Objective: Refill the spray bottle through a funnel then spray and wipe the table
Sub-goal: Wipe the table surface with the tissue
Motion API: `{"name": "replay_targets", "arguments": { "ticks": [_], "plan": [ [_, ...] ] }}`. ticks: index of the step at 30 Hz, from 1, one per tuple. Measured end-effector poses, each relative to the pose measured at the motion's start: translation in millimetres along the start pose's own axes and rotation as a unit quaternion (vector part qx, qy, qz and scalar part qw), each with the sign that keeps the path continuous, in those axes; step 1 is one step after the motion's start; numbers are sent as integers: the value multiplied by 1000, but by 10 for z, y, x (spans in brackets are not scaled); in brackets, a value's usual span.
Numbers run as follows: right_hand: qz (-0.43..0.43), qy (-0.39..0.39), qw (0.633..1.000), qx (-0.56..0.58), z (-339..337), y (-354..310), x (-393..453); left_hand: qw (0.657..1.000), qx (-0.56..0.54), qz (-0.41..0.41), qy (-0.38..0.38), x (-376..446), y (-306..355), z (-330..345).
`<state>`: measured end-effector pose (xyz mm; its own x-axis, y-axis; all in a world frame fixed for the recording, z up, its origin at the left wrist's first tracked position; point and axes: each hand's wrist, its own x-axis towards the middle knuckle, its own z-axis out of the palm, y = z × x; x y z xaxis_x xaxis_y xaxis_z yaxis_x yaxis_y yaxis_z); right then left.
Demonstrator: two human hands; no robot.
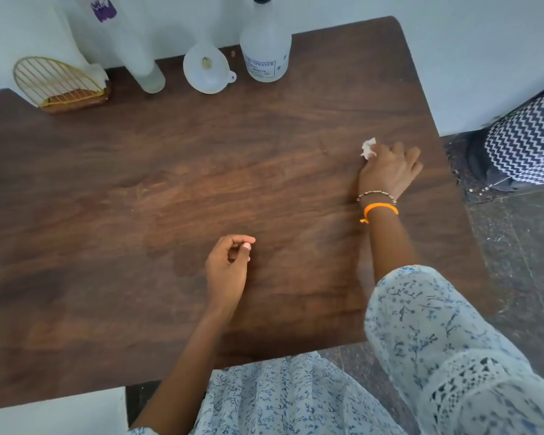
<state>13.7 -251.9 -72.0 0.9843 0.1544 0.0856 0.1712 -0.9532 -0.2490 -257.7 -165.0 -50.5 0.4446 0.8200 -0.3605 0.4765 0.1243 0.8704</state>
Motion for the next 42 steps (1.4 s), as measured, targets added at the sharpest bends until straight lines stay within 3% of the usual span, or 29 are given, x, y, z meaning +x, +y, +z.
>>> {"name": "replay_targets", "arguments": {
  "ticks": [1, 3, 6, 9, 11, 13, 15, 17, 18, 19, 21, 24, 27, 29, 33, 36, 40, 42],
  "plan": [
    [-2, 3, 1000, 9, 15, -114, -47, 1000, 0, -1, 0, 0, -7, 8],
    [-124, 21, 990, 58, 121, -422, -286, 1000, 0, -6, 2, 24, -6, 17],
    [-398, -2, 910, 118, 297, -803, -860, 1000, 0, -4, 11, 106, 34, 18],
    [-529, 40, 846, 60, 303, -823, -911, 1000, 8, -3, 19, 183, 69, 9],
    [-500, 81, 862, 40, 294, -674, -570, 1000, 12, 2, 20, 205, 84, 7],
    [-360, 99, 928, -3, 261, -463, -143, 1000, 15, 1, 19, 203, 98, 11],
    [-177, 36, 983, -20, 166, -253, 170, 1000, 11, -8, 20, 195, 117, 15],
    [-49, 6, 999, -7, 131, -222, 308, 1000, 4, -14, 22, 192, 136, 11],
    [-25, 14, 1000, 3, 138, -293, 308, 1000, 1, -15, 22, 195, 142, 9],
    [-37, 27, 999, 17, 149, -412, 262, 1000, -2, -16, 22, 199, 148, 7],
    [-176, 62, 980, 73, 245, -701, 26, 999, -7, -17, 29, 219, 161, 3],
    [-416, 16, 902, 119, 373, -1118, -598, 999, -21, -13, 43, 276, 174, -5],
    [-524, 14, 846, 100, 435, -1279, -577, 998, -25, -14, 57, 306, 171, -44],
    [-488, -1, 869, 85, 483, -1213, -126, 998, -21, -15, 60, 312, 155, -76],
    [-268, -43, 961, 52, 453, -825, 771, 998, -16, -21, 62, 288, 85, -125],
    [-122, -40, 985, 116, 324, -833, 944, 998, -17, -25, 59, 280, 61, -152],
    [-171, -68, 977, 108, 398, -1186, 546, 997, -17, -25, 70, 303, 79, -194],
    [-246, -92, 957, 124, 461, -1410, 182, 997, -17, -25, 77, 318, 77, -225]
  ]
}}
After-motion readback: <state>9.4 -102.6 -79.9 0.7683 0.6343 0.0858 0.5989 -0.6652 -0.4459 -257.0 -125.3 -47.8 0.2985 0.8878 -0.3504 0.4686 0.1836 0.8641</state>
